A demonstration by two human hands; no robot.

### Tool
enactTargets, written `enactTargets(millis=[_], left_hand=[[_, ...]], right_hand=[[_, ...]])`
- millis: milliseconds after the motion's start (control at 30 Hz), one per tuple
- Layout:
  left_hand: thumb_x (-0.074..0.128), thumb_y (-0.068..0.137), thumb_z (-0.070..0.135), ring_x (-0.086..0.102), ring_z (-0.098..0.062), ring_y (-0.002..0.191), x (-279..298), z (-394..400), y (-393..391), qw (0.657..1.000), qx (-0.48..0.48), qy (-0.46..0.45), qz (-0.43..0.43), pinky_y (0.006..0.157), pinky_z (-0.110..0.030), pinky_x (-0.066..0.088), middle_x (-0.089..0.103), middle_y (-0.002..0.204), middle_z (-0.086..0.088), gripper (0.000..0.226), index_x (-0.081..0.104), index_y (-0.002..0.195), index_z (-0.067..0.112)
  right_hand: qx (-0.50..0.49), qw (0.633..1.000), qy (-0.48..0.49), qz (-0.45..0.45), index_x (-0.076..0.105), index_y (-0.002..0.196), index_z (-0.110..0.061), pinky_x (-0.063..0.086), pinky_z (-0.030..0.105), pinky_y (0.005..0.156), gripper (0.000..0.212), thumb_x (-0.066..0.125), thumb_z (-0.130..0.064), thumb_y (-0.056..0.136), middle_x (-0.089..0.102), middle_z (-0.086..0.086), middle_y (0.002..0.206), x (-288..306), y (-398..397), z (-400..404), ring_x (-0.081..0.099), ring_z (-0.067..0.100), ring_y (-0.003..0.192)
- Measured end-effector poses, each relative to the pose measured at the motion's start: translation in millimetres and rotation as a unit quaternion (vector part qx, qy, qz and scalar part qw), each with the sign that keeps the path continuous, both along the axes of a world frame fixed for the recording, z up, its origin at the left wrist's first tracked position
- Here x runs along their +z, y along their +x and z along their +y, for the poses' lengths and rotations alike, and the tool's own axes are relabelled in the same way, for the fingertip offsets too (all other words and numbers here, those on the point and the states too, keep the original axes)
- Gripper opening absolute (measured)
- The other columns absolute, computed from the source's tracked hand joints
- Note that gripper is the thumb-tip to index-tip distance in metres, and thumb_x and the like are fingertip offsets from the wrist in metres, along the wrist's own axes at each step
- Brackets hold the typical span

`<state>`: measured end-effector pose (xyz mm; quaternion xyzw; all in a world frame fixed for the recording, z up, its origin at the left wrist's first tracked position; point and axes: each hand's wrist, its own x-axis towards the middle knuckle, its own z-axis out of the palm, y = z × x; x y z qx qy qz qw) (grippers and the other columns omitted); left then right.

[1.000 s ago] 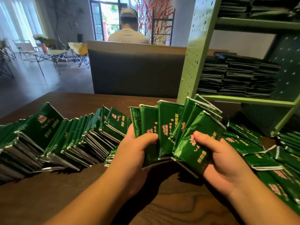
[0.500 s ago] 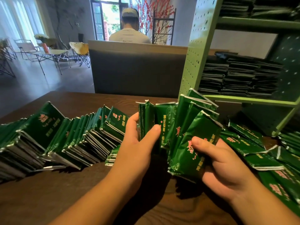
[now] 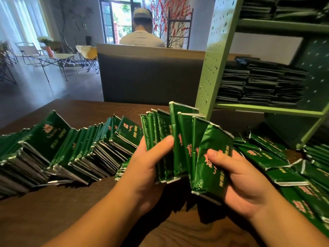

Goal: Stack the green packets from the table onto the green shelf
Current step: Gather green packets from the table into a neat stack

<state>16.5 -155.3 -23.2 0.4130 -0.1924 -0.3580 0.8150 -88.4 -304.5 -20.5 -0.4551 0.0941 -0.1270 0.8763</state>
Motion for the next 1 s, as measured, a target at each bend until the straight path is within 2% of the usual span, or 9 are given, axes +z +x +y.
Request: enactTargets(millis=[167, 267, 333, 467, 567, 700, 767, 867, 1000], left_hand=[[0.072, 0.07, 0.006, 0.074, -0.04, 0.095, 1, 2, 0, 1.0, 0.002, -0.001, -0.023, 0.071, -0.048, 0.061, 0.073, 0.112, -0.023, 0.062, 0.057, 0.131, 0.009], [0.071, 0.064, -0.007, 0.076, -0.031, 0.077, 3, 1, -2, 0.999, 0.016, 0.002, -0.032, 0.057, -0.037, 0.059, 0.076, 0.097, -0.019, 0.063, 0.058, 0.124, 0.006], [0.077, 0.057, -0.012, 0.075, -0.026, 0.069, 4, 1, -2, 0.999, 0.032, 0.01, -0.035, 0.053, -0.035, 0.057, 0.076, 0.088, -0.015, 0.069, 0.059, 0.121, 0.006], [0.074, 0.058, -0.011, 0.073, -0.03, 0.075, 4, 2, 2, 0.998, 0.053, 0.016, -0.041, 0.062, -0.044, 0.061, 0.075, 0.093, -0.017, 0.068, 0.059, 0.121, 0.009], [0.07, 0.073, -0.011, 0.074, -0.033, 0.08, 3, 2, 2, 0.996, 0.072, 0.017, -0.051, 0.064, -0.044, 0.062, 0.074, 0.1, -0.021, 0.054, 0.059, 0.121, 0.01], [0.057, 0.087, -0.019, 0.076, -0.031, 0.085, 4, 2, 1, 0.99, 0.102, 0.031, -0.089, 0.064, -0.04, 0.061, 0.075, 0.101, -0.017, 0.045, 0.06, 0.117, 0.014], [0.057, 0.088, -0.019, 0.076, -0.03, 0.085, 3, 2, 0, 0.988, 0.106, 0.037, -0.108, 0.063, -0.039, 0.061, 0.077, 0.097, -0.013, 0.045, 0.06, 0.113, 0.018], [0.06, 0.089, -0.015, 0.076, -0.03, 0.089, 0, 1, -1, 0.985, 0.105, 0.04, -0.128, 0.065, -0.039, 0.061, 0.076, 0.098, -0.011, 0.043, 0.062, 0.11, 0.023], [0.067, 0.075, 0.006, 0.075, -0.029, 0.093, -3, 0, 0, 0.981, 0.108, 0.05, -0.156, 0.071, -0.039, 0.061, 0.075, 0.1, -0.008, 0.039, 0.066, 0.1, 0.037]], right_hand=[[-0.007, 1.0, -0.017, 0.024, 0.068, 0.118, 0.003, 0.06, 0.053, 0.075, 0.091, 0.103, -0.014, 0.036, 0.067, 0.034, 0.118, 1, 1, 1, 0.071, 0.047, 0.101], [-0.042, 0.999, -0.018, 0.03, 0.064, 0.121, 0.005, 0.061, 0.05, 0.07, 0.081, 0.097, -0.009, 0.048, 0.07, 0.032, 0.11, 4, 2, 0, 0.074, 0.042, 0.094], [-0.081, 0.996, -0.011, 0.028, 0.061, 0.124, 0.005, 0.062, 0.045, 0.065, 0.062, 0.078, -0.002, 0.064, 0.073, 0.027, 0.1, 5, 1, -1, 0.076, 0.036, 0.084], [-0.129, 0.991, -0.016, 0.026, 0.064, 0.116, 0.002, 0.062, 0.039, 0.059, 0.051, 0.069, 0.0, 0.065, 0.075, 0.019, 0.086, 7, 1, -2, 0.076, 0.028, 0.074], [-0.158, 0.986, -0.047, 0.028, 0.067, 0.105, -0.001, 0.062, 0.037, 0.058, 0.042, 0.07, -0.002, 0.063, 0.076, 0.017, 0.083, 10, 1, 0, 0.076, 0.027, 0.074], [-0.242, 0.962, -0.123, 0.04, 0.062, 0.113, 0.003, 0.062, 0.036, 0.061, 0.057, 0.077, -0.007, 0.059, 0.077, 0.019, 0.089, 5, 0, -1, 0.077, 0.03, 0.081], [-0.273, 0.945, -0.175, 0.044, 0.064, 0.111, 0.004, 0.062, 0.038, 0.065, 0.05, 0.081, -0.004, 0.065, 0.076, 0.019, 0.09, 2, -1, 0, 0.077, 0.033, 0.083], [-0.288, 0.923, -0.251, 0.048, 0.073, 0.087, -0.002, 0.062, 0.042, 0.064, 0.011, 0.078, 0.002, 0.078, 0.077, 0.017, 0.08, 1, -2, 5, 0.076, 0.035, 0.076], [-0.244, 0.931, -0.267, 0.042, 0.075, 0.081, 0.0, 0.061, 0.057, 0.075, 0.017, 0.084, -0.008, 0.069, 0.076, 0.021, 0.082, 2, -3, 13, 0.076, 0.039, 0.077]])
